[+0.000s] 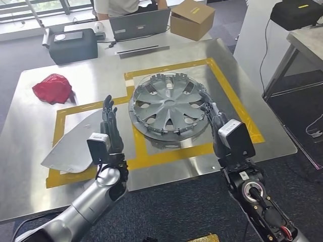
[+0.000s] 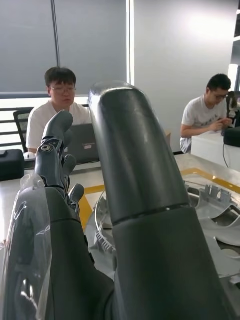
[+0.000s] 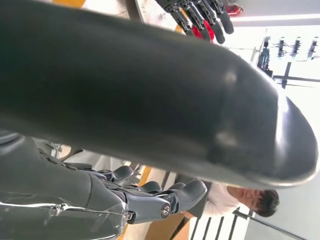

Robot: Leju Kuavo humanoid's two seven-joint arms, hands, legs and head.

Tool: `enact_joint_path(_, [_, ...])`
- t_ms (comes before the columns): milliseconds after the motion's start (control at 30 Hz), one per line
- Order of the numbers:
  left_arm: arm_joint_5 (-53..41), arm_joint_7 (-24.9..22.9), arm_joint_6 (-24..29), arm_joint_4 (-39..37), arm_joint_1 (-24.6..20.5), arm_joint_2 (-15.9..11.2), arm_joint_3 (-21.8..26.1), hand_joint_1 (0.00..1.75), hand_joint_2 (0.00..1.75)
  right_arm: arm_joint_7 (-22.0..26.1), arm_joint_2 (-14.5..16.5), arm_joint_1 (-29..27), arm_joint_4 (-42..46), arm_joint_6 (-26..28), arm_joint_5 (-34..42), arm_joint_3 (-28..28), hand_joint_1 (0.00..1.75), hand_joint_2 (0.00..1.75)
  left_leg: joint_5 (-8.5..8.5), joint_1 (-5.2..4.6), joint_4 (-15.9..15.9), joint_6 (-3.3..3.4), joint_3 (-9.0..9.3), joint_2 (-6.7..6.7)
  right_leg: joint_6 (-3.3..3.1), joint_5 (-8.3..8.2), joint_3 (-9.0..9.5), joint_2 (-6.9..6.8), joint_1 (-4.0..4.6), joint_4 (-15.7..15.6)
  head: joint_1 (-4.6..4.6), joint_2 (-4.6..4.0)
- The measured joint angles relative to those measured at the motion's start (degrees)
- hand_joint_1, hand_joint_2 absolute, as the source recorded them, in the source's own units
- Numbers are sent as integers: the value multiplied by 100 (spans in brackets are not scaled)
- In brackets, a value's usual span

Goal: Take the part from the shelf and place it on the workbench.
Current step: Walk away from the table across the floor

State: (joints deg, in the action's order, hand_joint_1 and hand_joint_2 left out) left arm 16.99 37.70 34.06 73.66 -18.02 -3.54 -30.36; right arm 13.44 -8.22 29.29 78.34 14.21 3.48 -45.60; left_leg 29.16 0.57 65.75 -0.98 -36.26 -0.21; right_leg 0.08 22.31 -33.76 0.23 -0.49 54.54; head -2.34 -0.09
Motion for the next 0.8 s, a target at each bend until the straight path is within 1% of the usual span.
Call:
enact_joint_path(33, [-1, 0, 0, 0, -10, -2, 0, 0, 0, 0, 0, 0, 1, 0, -1, 3, 0, 0, -137, -9, -487, 28, 286, -2, 19, -24, -26, 3, 7, 3, -14, 0])
enact_joint_path(67, [-1, -1, -1, 0, -19, -2, 0, 0, 0, -1, 0, 1, 1, 0, -1, 7, 0, 0, -239, -22, -853, 60, 504, -6, 43, -48, -42, 6, 14, 2, -25, 0])
enact_joint_path(100, [-1, 0, 0, 0, -29, 1, 0, 0, 0, -2, 0, 2, 2, 0, -1, 11, 0, 0, -289, -35, -1073, 93, 624, -12, 68, -69, -50, 7, 21, 0, -31, 0])
enact_joint_path(133, [-1, 0, -1, 0, -38, 2, 0, 0, 0, -3, 0, 3, 2, -3, -1, 16, 0, 0, -293, -49, -1154, 119, 655, -18, 90, -87, -56, 8, 28, -1, -33, 0])
enact_joint_path(167, [-1, 0, -1, 0, -43, 3, 0, 0, 0, -4, 0, 4, 3, -7, 0, 20, 0, 0, -314, -56, -1140, 142, 641, -22, 114, -107, -54, 7, 26, -5, -33, 0])
enact_joint_path(233, [1, 0, -1, 0, -53, 4, 0, 0, 0, -7, -4, 3, 7, -23, 0, 27, 0, 0, -345, -35, -1173, 197, 617, -18, 167, -127, -75, 12, 31, 1, -23, 0])
enact_joint_path(267, [1, 0, -1, 0, -56, 6, 0, 0, 0, -8, -9, 3, 10, -33, 0, 33, 0, 0, -377, -22, -1182, 231, 594, -13, 198, -66, -110, 14, 33, 60, -7, 0])
enact_joint_path(300, [1, 0, -1, 0, -58, 11, 0, 0, 0, -8, -14, 3, 13, -41, 0, 40, 0, 0, -413, -7, -1199, 267, 568, -4, 222, 84, -185, 14, 32, 234, 20, 0])
enact_joint_path(333, [1, 0, -1, 0, -60, 16, 0, 0, 0, -9, -18, 2, 16, -49, 4, 46, 0, 0, -448, -4, -1206, 297, 534, 7, 241, 310, -302, 13, 27, 541, 47, 0])
enact_joint_path(367, [1, 0, -1, 0, -61, 20, 0, 0, 0, -11, -20, 1, 19, -57, 9, 50, 0, 0, -478, -11, -1204, 319, 490, 17, 258, 578, -450, 10, 21, 964, 71, 0])
enact_joint_path(400, [1, 0, -1, 0, -61, 22, 0, 0, 0, -13, -21, -3, 19, -65, 14, 52, 0, 0, -508, -19, -1201, 334, 444, 28, 269, 804, -595, 8, 15, 1401, 88, 0])
enact_joint_path(433, [1, 0, -1, -1, -60, 22, 0, 0, 0, -14, -24, -9, 19, -73, 19, 53, 0, 0, -538, -29, -1195, 338, 397, 35, 276, 928, -674, 8, 14, 1708, 96, 0])
enact_joint_path(467, [2, 0, -1, -1, -58, 22, 0, 0, 0, -15, -26, -15, 19, -81, 19, 53, 0, 0, -564, -35, -1187, 336, 354, 40, 274, 937, -650, 7, 14, 1803, 99, 0])
enact_joint_path(500, [2, -1, -1, -2, -57, 22, 0, 0, 0, -16, -28, -19, 19, -86, 19, 54, 0, 0, -586, -42, -1176, 329, 319, 45, 261, 830, -488, 5, 14, 1624, 100, 0])
enact_joint_path(533, [2, -1, -1, -2, -58, 22, 0, 0, 0, -16, -30, -21, 20, -91, 20, 56, 0, 0, -602, -47, -1161, 321, 295, 52, 237, 662, -222, -2, 16, 1235, 102, 0])
enact_joint_path(567, [2, -1, -2, -2, -59, 23, 0, 0, 0, -16, -31, -19, 23, -93, 20, 62, 0, 0, -613, -51, -1148, 311, 278, 63, 206, 540, 66, -28, 25, 771, 103, 0])
enact_joint_path(600, [2, -1, -3, -2, -63, 23, 0, 0, 0, -15, -32, -14, 28, -94, 20, 70, 0, 0, -626, -57, -1136, 293, 263, 75, 179, 453, 306, -57, 46, 373, 102, 0])
enact_joint_path(633, [3, 0, -4, -2, -67, 23, 0, 0, 0, -14, -34, -8, 36, -94, 20, 77, 0, 0, -644, -59, -1128, 268, 254, 91, 154, 417, 438, -77, 69, 123, 103, 0])
enact_joint_path(667, [3, 0, -7, -2, -70, 24, 0, 0, 0, -14, -36, -2, 42, -94, 20, 84, 0, 0, -666, -60, -1127, 238, 244, 108, 135, 424, 481, -87, 90, 12, 106, 0])
enact_joint_path(700, [4, 0, -8, -2, -72, 25, 0, 0, 0, -13, -39, 2, 46, -94, 20, 86, 0, 0, -693, -60, -1128, 204, 238, 125, 116, 392, 475, -72, 101, -11, 108, 0])
enact_joint_path(733, [4, 0, -9, -2, -74, 25, 0, 0, 0, -13, -42, 3, 48, -94, 20, 87, 0, 0, -698, -58, -1123, 170, 228, 139, 86, 353, 459, -52, 81, -37, 115, 0])
enact_joint_path(767, [4, 0, -10, -3, -76, 25, 0, 0, 0, -13, -43, 4, 48, -94, 20, 87, 0, 0, -654, -57, -1080, 135, 201, 134, 57, 312, 446, -35, 60, -61, 116, 0])
enact_joint_path(800, [4, 0, -10, -4, -80, 23, 0, 0, 0, -12, -44, 4, 48, -94, 23, 87, 0, 0, -528, -54, -939, 99, 135, 119, 23, 263, 418, -19, 37, -84, 107, 0])
